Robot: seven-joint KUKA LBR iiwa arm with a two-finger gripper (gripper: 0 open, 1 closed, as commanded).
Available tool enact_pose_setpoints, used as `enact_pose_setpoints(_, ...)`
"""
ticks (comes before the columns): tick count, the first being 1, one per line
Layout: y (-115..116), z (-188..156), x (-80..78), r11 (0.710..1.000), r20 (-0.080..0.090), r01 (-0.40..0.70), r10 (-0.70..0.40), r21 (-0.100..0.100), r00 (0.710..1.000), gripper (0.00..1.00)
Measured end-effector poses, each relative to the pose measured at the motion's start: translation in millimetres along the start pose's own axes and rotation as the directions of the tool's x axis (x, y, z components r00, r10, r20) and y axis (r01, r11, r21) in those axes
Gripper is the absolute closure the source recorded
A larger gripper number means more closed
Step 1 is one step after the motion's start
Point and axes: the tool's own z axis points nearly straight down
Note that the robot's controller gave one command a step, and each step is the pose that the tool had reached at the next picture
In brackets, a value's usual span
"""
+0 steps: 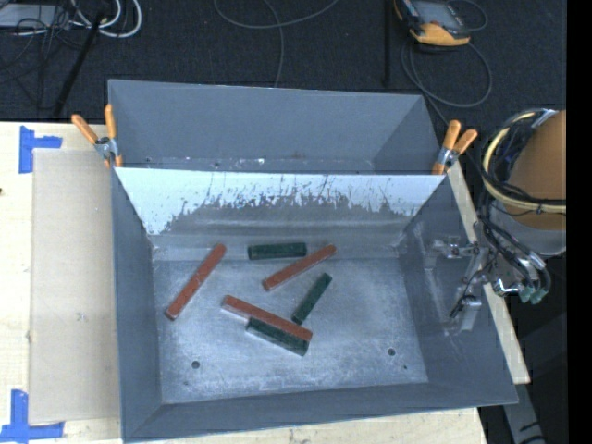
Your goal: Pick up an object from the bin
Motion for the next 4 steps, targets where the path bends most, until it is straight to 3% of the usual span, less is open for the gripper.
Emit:
enact_pose_setpoints(1, 38, 96, -18.4, 0.997, -0.001, -0.081, 0.081, -0.001, 0.997, 0.00)
enact_pose_setpoints(2, 80, 125, -46.4, 0.998, 0.007, -0.060, 0.060, -0.001, 0.998, 0.00)
enact_pose_setpoints(3, 141, 160, -45.3, 0.997, 0.009, 0.080, -0.080, 0.001, 0.997, 0.00)
enact_pose_setpoints(4, 140, 157, -47.7, 0.997, 0.016, 0.080, -0.080, 0.003, 0.997, 1.00)
